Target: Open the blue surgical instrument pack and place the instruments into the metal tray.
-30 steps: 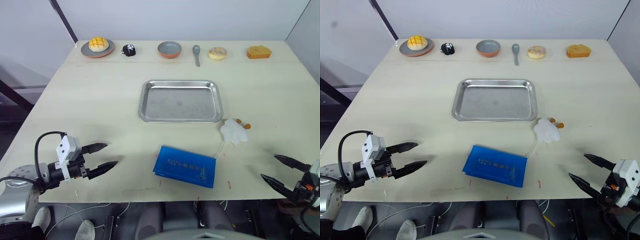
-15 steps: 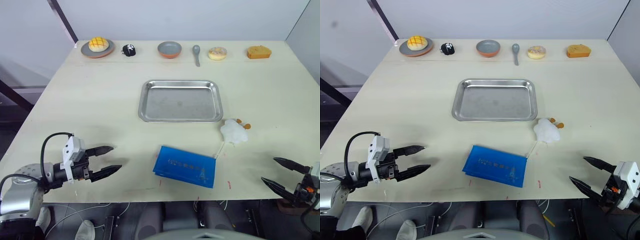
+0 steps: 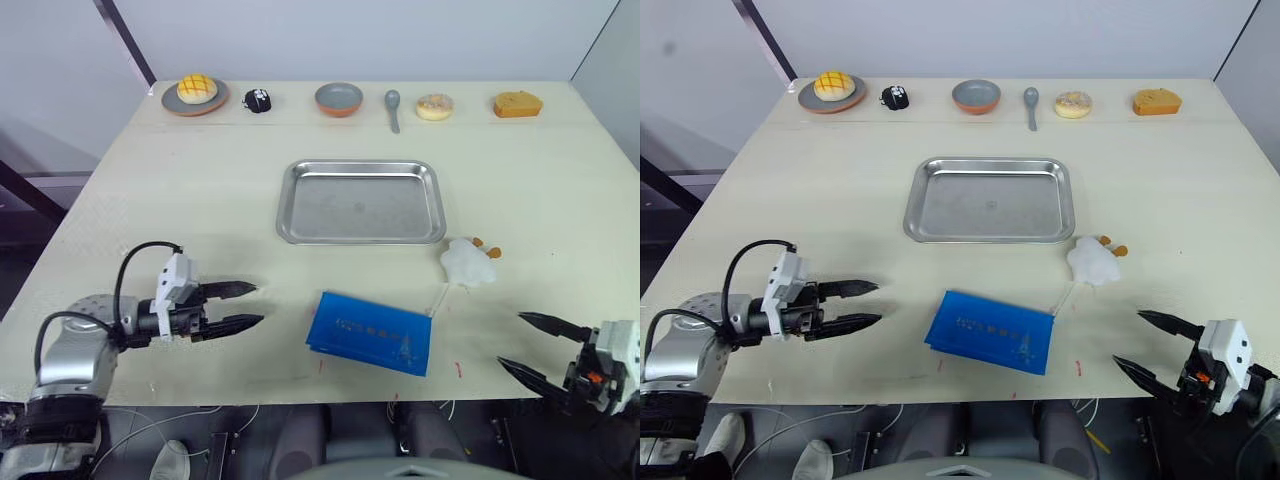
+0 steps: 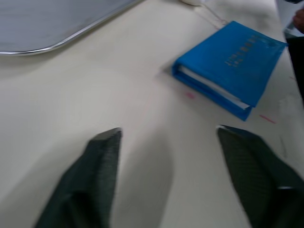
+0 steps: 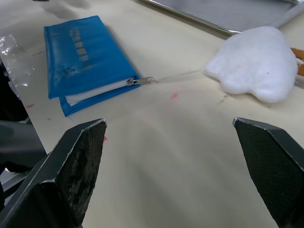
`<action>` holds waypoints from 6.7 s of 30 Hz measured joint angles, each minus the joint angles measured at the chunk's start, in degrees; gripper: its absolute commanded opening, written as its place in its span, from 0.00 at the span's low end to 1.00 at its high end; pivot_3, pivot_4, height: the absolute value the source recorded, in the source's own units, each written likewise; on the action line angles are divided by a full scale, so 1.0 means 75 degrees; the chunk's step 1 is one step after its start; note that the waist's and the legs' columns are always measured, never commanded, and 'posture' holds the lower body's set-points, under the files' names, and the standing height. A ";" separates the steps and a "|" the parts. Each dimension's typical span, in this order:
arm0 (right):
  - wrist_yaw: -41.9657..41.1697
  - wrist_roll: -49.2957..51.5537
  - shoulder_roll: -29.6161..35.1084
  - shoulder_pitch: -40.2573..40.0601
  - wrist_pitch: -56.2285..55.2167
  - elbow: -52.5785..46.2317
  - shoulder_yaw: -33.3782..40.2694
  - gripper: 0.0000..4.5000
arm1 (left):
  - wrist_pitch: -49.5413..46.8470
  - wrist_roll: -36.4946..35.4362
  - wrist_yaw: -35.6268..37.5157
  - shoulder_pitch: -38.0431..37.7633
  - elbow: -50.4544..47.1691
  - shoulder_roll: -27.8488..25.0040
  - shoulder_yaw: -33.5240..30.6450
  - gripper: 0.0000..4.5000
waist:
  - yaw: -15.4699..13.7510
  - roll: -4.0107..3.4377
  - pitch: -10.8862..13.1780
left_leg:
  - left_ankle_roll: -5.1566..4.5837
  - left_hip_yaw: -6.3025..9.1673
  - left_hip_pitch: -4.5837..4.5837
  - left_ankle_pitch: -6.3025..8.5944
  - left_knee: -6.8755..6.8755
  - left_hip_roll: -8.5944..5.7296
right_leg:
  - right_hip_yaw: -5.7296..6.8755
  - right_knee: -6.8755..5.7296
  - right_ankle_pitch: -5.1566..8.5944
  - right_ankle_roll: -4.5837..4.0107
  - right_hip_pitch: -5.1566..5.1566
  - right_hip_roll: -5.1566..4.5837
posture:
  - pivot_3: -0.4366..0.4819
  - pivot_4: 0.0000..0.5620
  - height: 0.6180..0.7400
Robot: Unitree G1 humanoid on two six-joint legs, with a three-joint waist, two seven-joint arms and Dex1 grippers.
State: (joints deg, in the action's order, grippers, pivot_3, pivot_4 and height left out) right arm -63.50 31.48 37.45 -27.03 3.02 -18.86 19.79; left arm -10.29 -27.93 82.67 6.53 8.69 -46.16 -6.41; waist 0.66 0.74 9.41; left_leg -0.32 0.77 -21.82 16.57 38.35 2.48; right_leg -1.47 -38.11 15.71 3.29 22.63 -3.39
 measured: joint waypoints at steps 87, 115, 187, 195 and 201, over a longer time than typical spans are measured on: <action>0.1652 -0.2486 -0.1365 0.4379 0.0077 0.1978 -0.3343 0.02 | 0.1911 0.1616 -0.0168 0.2238 0.2196 0.1645 0.1434 0.00 | 0.0028 -0.0002 -0.0005 | 0.0000 0.0033 0.0005 -0.0001 0.0023 -0.0006 | 0.0006 -0.0064 0.0001 -0.0002 0.0010 0.0012 | 0.48 0.27 0.94; 0.0115 -0.1789 -0.0472 0.3482 -0.1405 0.0711 -0.2930 1.00 | -0.0355 -0.0973 0.0882 0.0785 -0.2038 -0.0791 0.0023 0.93 | 0.0043 -0.0001 0.0004 | 0.0000 0.0043 0.0000 0.0000 0.0021 -0.0002 | 0.0002 -0.0058 0.0002 -0.0002 0.0014 0.0021 | 0.48 0.27 0.94; -0.1485 0.0322 -0.0266 0.6497 0.2706 0.2354 -0.3932 0.01 | 0.2239 0.0487 0.0765 0.1513 0.0536 0.1393 0.1522 1.00 | 0.0049 -0.0004 0.0003 | -0.0001 0.0090 -0.0004 -0.0001 0.0027 0.0000 | 0.0013 -0.0069 0.0001 -0.0003 0.0018 0.0044 | 0.48 0.27 0.94; -0.1521 0.0056 -0.0470 0.6609 0.2493 0.2528 -0.3843 0.00 | 0.2668 0.0854 0.0643 0.1953 0.1509 0.2096 0.1580 0.88 | 0.0075 -0.0004 0.0003 | 0.0000 0.0093 -0.0005 -0.0001 0.0027 0.0000 | 0.0013 -0.0071 0.0001 -0.0003 0.0019 0.0048 | 0.48 0.27 0.94; -0.1414 -0.0127 -0.0608 0.6606 0.2317 0.2535 -0.3730 0.00 | 0.2568 0.0840 0.0621 0.1849 0.1611 0.2314 0.1547 0.35 | 0.0072 -0.0004 0.0003 | 0.0000 0.0097 -0.0006 -0.0001 0.0027 0.0000 | 0.0014 -0.0072 0.0001 -0.0003 0.0019 0.0047 | 0.48 0.27 0.94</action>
State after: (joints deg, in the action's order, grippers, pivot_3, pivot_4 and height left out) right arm -74.10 30.53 32.89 22.52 20.40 0.15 -8.19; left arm 8.97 -21.63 87.33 20.41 20.77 -28.81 5.20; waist 1.20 0.71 9.43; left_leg -0.33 1.49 -21.86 16.56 38.55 2.48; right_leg -1.37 -38.66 15.72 3.26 22.78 -3.03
